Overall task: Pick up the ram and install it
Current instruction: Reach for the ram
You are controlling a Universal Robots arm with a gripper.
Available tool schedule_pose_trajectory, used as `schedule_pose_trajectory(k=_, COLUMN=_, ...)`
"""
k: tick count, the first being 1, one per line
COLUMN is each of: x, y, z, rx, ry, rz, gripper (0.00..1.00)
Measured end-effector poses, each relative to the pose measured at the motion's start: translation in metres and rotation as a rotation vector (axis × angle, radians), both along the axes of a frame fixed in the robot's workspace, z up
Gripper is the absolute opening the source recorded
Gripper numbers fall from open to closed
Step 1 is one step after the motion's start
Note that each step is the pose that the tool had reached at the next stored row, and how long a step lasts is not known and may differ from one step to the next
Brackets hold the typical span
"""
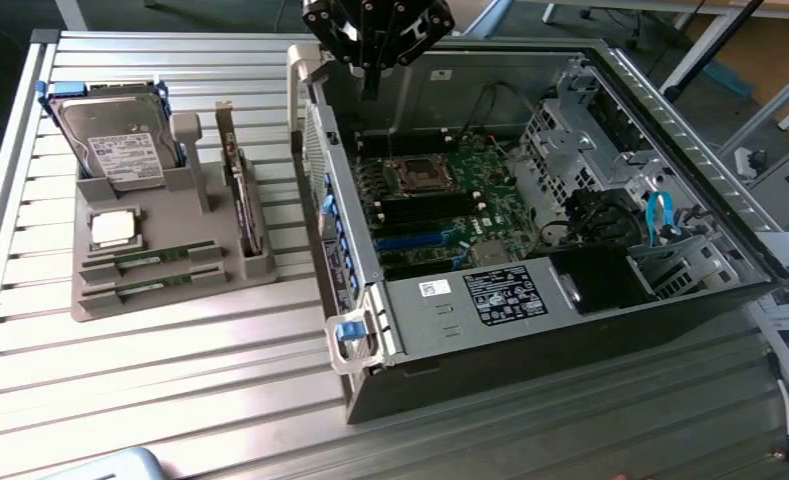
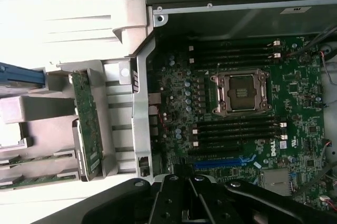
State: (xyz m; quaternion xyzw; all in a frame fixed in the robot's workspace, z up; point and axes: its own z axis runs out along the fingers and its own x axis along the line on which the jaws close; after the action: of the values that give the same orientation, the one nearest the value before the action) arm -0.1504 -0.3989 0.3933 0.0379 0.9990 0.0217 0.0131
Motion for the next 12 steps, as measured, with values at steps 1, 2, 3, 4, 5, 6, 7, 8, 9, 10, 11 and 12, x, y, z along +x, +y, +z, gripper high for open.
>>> schedule_pose_trajectory(k=1, x=-0.001, y=0.0000, z=0.0000, rx=0.0000, ry=0.0000, rz=0.000, gripper=0.11)
schedule_pose_trajectory(k=2, x=-0.002, y=0.0000, z=0.0000, rx=0.0000, ry=-0.0001, rz=0.000, gripper=0.11)
schedule_pose_trajectory(k=3, x=-0.003, y=0.0000, z=0.0000, rx=0.0000, ry=-0.0001, rz=0.000, gripper=0.11)
schedule_pose_trajectory(k=4, x=-0.004, y=0.0000, z=0.0000, rx=-0.0001, ry=0.0000, rz=0.000, gripper=0.11)
schedule_pose_trajectory(k=5, x=-0.005, y=0.0000, z=0.0000, rx=0.0000, ry=-0.0001, rz=0.000, gripper=0.11)
schedule_pose_trajectory(k=6, x=-0.006, y=0.0000, z=0.0000, rx=0.0000, ry=0.0000, rz=0.000, gripper=0.11)
schedule_pose_trajectory(k=7, x=-0.007, y=0.0000, z=0.0000, rx=0.0000, ry=0.0000, rz=0.000, gripper=0.11)
schedule_pose_trajectory(k=8, x=-0.009, y=0.0000, z=0.0000, rx=-0.0001, ry=0.0000, rz=0.000, gripper=0.11)
schedule_pose_trajectory(k=9, x=-0.010, y=0.0000, z=0.0000, rx=0.0000, ry=-0.0001, rz=0.000, gripper=0.11)
schedule_pose_trajectory(k=10, x=-0.011, y=0.0000, z=0.0000, rx=0.0000, ry=0.0000, rz=0.000, gripper=0.11)
schedule_pose_trajectory(k=11, x=-0.013, y=0.0000, z=0.0000, rx=0.0000, ry=0.0000, rz=0.000, gripper=0.11)
schedule_pose_trajectory(k=12, x=-0.014, y=0.0000, z=0.0000, rx=0.0000, ry=0.0000, rz=0.000, gripper=0.11)
